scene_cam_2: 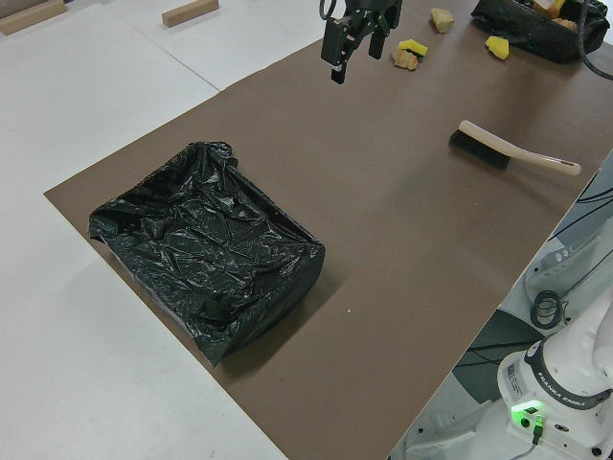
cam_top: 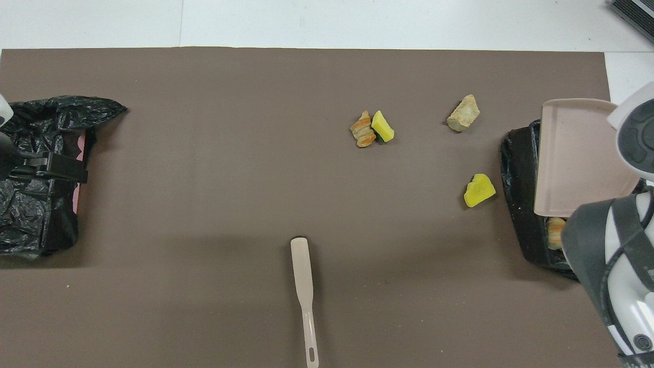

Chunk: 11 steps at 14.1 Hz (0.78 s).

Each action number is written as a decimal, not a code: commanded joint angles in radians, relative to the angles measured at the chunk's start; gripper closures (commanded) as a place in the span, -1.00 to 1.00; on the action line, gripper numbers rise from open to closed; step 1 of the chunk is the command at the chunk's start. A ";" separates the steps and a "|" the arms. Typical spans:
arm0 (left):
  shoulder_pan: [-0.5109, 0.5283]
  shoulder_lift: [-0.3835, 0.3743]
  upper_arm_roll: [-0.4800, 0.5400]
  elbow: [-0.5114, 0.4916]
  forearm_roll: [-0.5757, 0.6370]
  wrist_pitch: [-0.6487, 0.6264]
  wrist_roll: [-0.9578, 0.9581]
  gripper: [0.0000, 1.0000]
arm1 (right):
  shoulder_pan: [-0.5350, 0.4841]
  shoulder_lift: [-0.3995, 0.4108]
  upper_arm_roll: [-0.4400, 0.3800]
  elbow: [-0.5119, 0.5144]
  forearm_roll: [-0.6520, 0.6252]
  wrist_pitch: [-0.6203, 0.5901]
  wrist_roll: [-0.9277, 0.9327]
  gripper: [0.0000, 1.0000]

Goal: Sweep and dump trash in bin
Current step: 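Tip the dustpan into the black bag with the right gripper, then bring the dustpan back and set it on the mat with the right gripper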

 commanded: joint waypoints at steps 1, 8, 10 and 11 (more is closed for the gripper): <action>0.009 -0.030 -0.014 0.011 0.021 -0.051 0.010 -1.00 | 0.031 0.035 0.004 0.055 0.136 -0.025 0.165 1.00; -0.003 -0.052 -0.017 -0.006 0.034 -0.077 0.065 -1.00 | 0.203 0.168 0.005 0.222 0.438 -0.066 0.699 1.00; -0.001 -0.052 -0.020 -0.006 0.036 -0.077 0.065 -1.00 | 0.269 0.284 0.005 0.350 0.457 -0.109 0.869 1.00; -0.001 -0.052 -0.020 -0.007 0.036 -0.079 0.065 -1.00 | 0.300 0.347 0.005 0.413 0.483 -0.109 0.955 1.00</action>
